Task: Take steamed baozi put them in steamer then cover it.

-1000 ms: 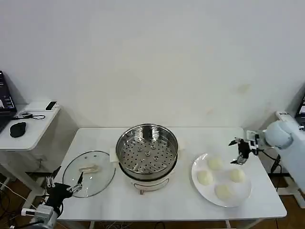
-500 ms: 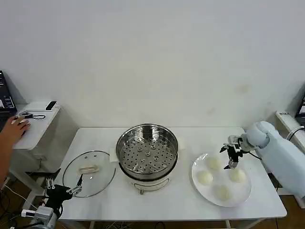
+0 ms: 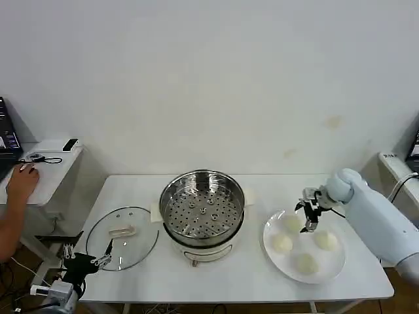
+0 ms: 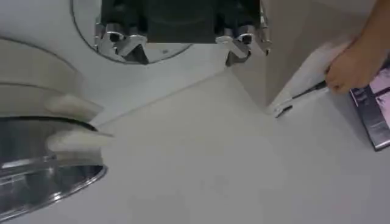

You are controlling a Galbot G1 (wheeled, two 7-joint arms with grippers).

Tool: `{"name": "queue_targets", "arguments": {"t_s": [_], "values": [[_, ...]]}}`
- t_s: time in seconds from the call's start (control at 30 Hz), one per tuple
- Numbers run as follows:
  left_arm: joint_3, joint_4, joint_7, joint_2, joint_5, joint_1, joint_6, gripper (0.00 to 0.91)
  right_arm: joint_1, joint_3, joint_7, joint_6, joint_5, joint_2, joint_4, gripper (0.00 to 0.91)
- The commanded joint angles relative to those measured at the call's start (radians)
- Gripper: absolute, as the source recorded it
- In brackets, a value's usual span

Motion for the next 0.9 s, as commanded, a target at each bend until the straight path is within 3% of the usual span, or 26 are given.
{"name": "queue_targets", "arguments": {"t_s": [0.03,0.57,0.63,0.9], "values": [[0.001,0.007,0.001,0.001,0.000,-0.001,0.000,0.907,0.003,-0.012,0.013,0.006,-0.022,0.026,-0.039,0.907],[0.007,0.028,0.001,0.005,0.002,-0.013,-0.001,0.907,0.003,-0.020,0.065,0.009,-0.026,0.049,-0.089,0.907],[0.008,0.030,0.002,0.005,0.006,-0.015,-0.001,0.907,0.003,-0.019,0.066,0.007,-0.026,0.049,-0.089,0.736],[0.002,0.027,0.002,0.008,0.007,-0.016,0.000,0.907,0.005,-0.021,0.065,0.006,-0.007,0.032,-0.064,0.645]]}}
